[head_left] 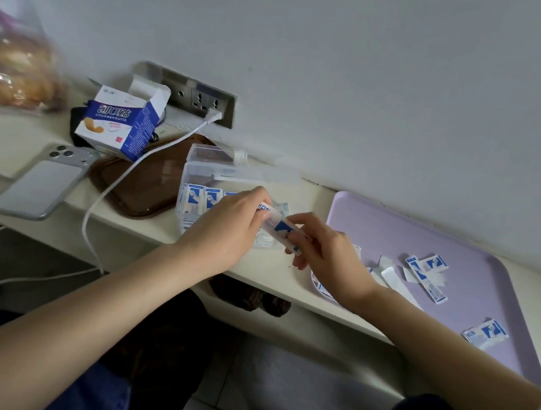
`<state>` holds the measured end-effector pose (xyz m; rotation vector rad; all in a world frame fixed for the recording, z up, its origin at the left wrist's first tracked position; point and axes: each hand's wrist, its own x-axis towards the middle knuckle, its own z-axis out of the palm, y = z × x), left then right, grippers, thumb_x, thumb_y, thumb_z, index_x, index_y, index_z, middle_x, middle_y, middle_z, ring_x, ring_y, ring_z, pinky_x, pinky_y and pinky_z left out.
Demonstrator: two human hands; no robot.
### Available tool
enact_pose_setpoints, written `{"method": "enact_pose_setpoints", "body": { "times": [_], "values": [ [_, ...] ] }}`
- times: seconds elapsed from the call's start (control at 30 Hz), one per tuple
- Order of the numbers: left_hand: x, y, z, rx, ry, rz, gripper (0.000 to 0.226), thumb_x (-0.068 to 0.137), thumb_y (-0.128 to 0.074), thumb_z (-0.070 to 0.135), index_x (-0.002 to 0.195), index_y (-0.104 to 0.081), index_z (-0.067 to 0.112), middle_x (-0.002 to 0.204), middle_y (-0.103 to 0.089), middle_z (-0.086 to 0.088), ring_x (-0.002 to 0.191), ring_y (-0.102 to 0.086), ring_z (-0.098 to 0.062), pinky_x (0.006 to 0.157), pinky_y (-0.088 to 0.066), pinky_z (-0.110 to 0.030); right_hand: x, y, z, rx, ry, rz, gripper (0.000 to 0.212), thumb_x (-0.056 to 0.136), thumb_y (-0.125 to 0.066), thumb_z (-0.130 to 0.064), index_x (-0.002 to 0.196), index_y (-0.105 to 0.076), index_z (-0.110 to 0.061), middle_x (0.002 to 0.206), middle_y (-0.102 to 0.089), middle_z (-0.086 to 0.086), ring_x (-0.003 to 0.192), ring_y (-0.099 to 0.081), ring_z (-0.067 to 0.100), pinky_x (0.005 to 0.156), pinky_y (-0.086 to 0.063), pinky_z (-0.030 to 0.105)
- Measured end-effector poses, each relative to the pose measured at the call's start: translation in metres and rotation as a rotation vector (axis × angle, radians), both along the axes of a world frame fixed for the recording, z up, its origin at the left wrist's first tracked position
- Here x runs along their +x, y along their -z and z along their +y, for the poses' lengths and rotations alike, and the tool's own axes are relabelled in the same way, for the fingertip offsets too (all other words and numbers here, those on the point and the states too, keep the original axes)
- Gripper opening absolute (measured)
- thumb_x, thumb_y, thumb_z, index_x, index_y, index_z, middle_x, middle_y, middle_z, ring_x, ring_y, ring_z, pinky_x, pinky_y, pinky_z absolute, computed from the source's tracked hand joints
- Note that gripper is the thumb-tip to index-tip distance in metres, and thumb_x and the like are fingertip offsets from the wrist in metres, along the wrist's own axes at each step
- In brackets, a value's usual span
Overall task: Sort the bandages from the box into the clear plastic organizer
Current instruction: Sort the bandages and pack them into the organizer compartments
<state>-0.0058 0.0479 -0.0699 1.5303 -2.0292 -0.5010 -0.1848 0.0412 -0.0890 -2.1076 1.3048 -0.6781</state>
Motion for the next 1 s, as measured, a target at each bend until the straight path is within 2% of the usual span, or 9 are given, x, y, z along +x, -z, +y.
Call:
{"method": "enact_pose_setpoints", "body": {
  "times": [0.1, 0.23, 0.3, 0.37, 0.47, 0.57, 0.67, 0.77, 1.0],
  "values": [
    [0.008, 0.004, -0.004, -0.006, -0.045, -0.001, 0.013, 0.099, -0.04, 0.021, 0.105, -0.05, 0.016, 0.097, -0.058, 0.003, 0.083, -0.055, -0.015, 0.066, -0.044, -0.031, 0.012, 0.001, 0.003, -0.101, -0.01, -0.058, 0.026, 0.095, -0.05, -0.016, 0.12, -0.044, -0.023, 0.086, -0.056, -0.013, 0.064, -0.056, -0.002, 0.064, -0.048, 0.015],
    [0.02, 0.008, -0.012, 0.046, -0.106, -0.001, 0.015, 0.097, -0.045, 0.014, 0.109, -0.053, 0.019, 0.104, -0.061, -0.002, 0.088, -0.057, -0.019, 0.071, -0.047, -0.035, 0.022, -0.002, 0.002, -0.32, -0.162, 0.08, 0.046, 0.082, -0.069, -0.011, 0.115, -0.043, -0.029, 0.099, -0.049, -0.007, 0.071, -0.045, -0.003, 0.069, -0.036, -0.003],
    [0.024, 0.008, -0.016, 0.083, -0.1, 0.012, 0.015, 0.097, -0.046, 0.013, 0.108, -0.053, 0.019, 0.104, -0.061, -0.005, 0.086, -0.057, -0.019, 0.068, -0.043, -0.029, 0.026, -0.005, -0.002, -0.403, -0.167, 0.147, 0.038, 0.079, -0.068, -0.008, 0.111, -0.051, -0.022, 0.096, -0.051, -0.002, 0.07, -0.044, 0.002, 0.066, -0.043, 0.004],
    [0.025, 0.005, -0.019, 0.115, -0.089, 0.049, 0.013, 0.097, -0.045, 0.014, 0.106, -0.053, 0.02, 0.103, -0.06, -0.005, 0.084, -0.057, -0.018, 0.066, -0.04, -0.026, 0.031, -0.012, -0.006, -0.531, -0.124, 0.211, 0.019, 0.082, -0.06, -0.014, 0.101, -0.063, -0.017, 0.092, -0.058, 0.002, 0.066, -0.052, 0.011, 0.053, -0.05, 0.026],
    [0.025, 0.0, -0.024, 0.146, -0.088, 0.086, 0.014, 0.098, -0.042, 0.014, 0.107, -0.053, 0.018, 0.098, -0.059, -0.005, 0.072, -0.054, -0.014, 0.056, -0.038, -0.025, 0.035, -0.026, -0.011, -0.695, -0.079, 0.266, 0.022, 0.083, -0.049, -0.024, 0.09, -0.07, -0.02, 0.092, -0.061, 0.004, 0.072, -0.059, 0.018, 0.042, -0.044, 0.025],
    [0.024, -0.003, -0.028, 0.178, -0.081, 0.152, 0.016, 0.098, -0.043, 0.014, 0.113, -0.05, 0.016, 0.093, -0.058, -0.001, 0.063, -0.047, -0.007, 0.051, -0.033, -0.02, 0.033, -0.035, -0.019, -0.695, -0.096, 0.231, 0.021, 0.085, -0.052, -0.025, 0.087, -0.073, -0.023, 0.097, -0.061, 0.004, 0.084, -0.055, 0.011, 0.047, -0.046, 0.025],
    [0.021, -0.004, -0.029, 0.153, -0.109, 0.179, 0.026, 0.097, -0.047, 0.02, 0.122, -0.043, 0.013, 0.098, -0.053, -0.001, 0.079, -0.053, -0.015, 0.067, -0.041, -0.027, 0.027, -0.037, -0.029, -0.674, -0.136, 0.25, 0.014, 0.084, -0.061, -0.018, 0.09, -0.074, -0.02, 0.084, -0.062, 0.001, 0.075, -0.053, 0.012, 0.05, -0.048, 0.029],
    [0.021, 0.002, -0.026, 0.077, -0.132, 0.031, 0.034, 0.094, -0.053, 0.025, 0.125, -0.042, 0.014, 0.113, -0.053, -0.004, 0.105, -0.051, -0.025, 0.091, -0.042, -0.039, 0.021, -0.038, -0.042, -0.639, -0.081, 0.308, 0.012, 0.082, -0.064, -0.016, 0.089, -0.074, -0.018, 0.082, -0.062, 0.0, 0.07, -0.06, 0.019, 0.05, -0.049, 0.03],
    [0.02, 0.018, -0.02, -0.025, -0.008, -0.316, 0.013, 0.097, -0.044, 0.021, 0.105, -0.056, 0.022, 0.108, -0.062, 0.006, 0.103, -0.051, -0.017, 0.092, -0.032, -0.033, 0.018, -0.029, -0.08, -0.446, 0.069, 0.471, 0.017, 0.088, -0.061, -0.014, 0.096, -0.075, -0.019, 0.091, -0.063, 0.003, 0.075, -0.058, 0.024, 0.061, -0.031, 0.023]
  ]
}}
